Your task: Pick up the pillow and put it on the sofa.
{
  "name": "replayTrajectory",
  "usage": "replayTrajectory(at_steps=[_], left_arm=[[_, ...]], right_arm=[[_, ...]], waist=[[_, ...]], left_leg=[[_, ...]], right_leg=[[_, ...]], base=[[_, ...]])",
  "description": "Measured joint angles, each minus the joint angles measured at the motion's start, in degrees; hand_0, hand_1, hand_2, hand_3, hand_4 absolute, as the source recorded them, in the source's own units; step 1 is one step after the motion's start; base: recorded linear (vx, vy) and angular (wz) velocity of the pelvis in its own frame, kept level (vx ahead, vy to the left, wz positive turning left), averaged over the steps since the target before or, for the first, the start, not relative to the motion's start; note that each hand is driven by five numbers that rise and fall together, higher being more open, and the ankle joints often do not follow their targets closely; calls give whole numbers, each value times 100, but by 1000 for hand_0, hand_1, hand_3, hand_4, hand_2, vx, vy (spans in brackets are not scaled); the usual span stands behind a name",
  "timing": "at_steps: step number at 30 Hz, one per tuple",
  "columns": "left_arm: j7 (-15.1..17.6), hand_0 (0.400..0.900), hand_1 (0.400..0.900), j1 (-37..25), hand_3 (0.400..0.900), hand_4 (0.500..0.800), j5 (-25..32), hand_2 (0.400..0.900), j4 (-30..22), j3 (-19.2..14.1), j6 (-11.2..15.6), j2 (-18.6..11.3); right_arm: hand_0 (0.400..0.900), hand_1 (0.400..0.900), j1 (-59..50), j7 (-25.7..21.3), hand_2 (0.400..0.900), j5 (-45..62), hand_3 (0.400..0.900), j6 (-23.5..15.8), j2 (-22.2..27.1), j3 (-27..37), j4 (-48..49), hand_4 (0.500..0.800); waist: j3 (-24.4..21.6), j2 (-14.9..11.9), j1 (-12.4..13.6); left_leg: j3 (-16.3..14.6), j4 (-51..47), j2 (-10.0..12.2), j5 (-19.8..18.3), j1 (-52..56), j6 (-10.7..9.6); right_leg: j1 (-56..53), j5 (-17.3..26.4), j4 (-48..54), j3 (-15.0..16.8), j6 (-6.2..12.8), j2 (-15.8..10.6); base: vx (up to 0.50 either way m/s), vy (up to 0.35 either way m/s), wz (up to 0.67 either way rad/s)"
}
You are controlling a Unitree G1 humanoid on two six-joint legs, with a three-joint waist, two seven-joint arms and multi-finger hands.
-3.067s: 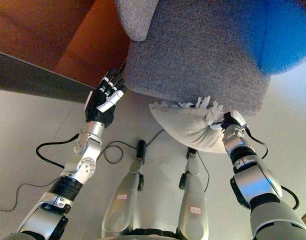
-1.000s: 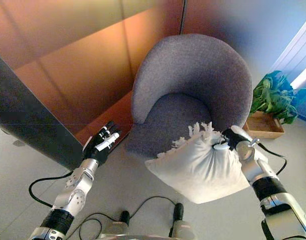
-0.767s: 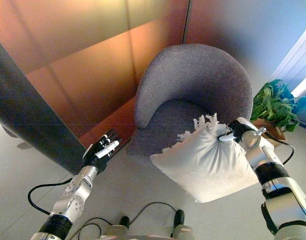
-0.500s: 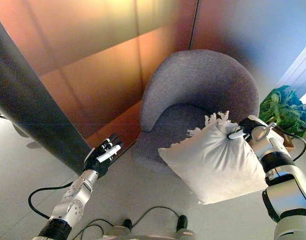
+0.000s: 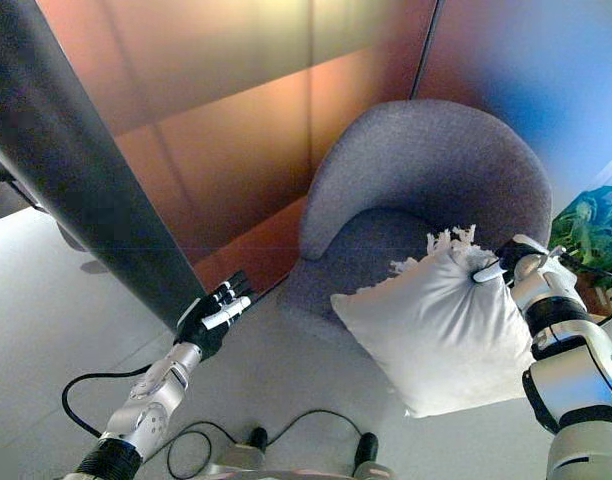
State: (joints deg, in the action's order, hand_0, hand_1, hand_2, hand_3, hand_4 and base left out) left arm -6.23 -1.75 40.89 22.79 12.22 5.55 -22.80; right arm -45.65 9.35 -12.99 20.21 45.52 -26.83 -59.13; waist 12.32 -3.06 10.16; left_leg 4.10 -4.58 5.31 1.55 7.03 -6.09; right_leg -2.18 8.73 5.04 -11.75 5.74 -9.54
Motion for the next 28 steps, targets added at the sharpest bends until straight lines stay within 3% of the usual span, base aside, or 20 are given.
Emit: replayTrajectory(at_steps=[7,28], left_arm=[[95,900,900,-21,900,800,3,900,-12,-1,0,0],[116,900,900,-30,900,800,54,900,-14,-5,0,-5]], right_arm=[[900,900,-471,-418,900,4,900,173,11,11,5,800],[900,900,-572,-406,900,-87,900,78,18,44,5,800]], waist=[[19,-34,-36],[29,-57,-76]], left_leg=[[-17,-1,11,-5,-8,-7],[-91,-5,36,-32,210,13]], right_leg=[[23,2,0,10,-1,4],[-155,-30,18,56,18,-8]], base=[[7,17,-2],[14,12,-1]])
